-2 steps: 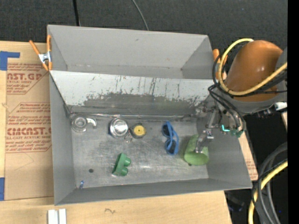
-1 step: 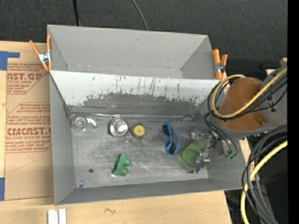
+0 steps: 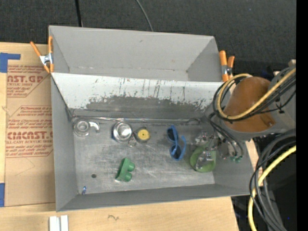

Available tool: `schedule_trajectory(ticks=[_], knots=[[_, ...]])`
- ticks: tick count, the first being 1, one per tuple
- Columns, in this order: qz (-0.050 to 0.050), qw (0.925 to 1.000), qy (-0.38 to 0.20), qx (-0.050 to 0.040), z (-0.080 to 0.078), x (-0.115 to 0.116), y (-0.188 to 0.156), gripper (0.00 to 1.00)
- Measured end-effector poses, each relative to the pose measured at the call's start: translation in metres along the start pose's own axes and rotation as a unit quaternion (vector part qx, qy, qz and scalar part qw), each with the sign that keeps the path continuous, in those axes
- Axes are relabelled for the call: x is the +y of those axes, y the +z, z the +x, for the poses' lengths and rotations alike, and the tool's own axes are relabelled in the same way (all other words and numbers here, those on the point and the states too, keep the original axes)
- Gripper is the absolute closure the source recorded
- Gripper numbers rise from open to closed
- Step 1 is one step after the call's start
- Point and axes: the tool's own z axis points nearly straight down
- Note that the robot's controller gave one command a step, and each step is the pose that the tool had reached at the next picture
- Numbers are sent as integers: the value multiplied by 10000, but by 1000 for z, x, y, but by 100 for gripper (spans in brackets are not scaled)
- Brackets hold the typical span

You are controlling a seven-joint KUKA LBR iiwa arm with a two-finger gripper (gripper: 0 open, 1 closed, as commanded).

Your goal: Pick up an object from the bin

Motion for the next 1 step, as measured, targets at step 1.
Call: schedule_trajectory(ticks=[1], knots=[[44, 9998, 200, -9, -2, 2, -124, 100]])
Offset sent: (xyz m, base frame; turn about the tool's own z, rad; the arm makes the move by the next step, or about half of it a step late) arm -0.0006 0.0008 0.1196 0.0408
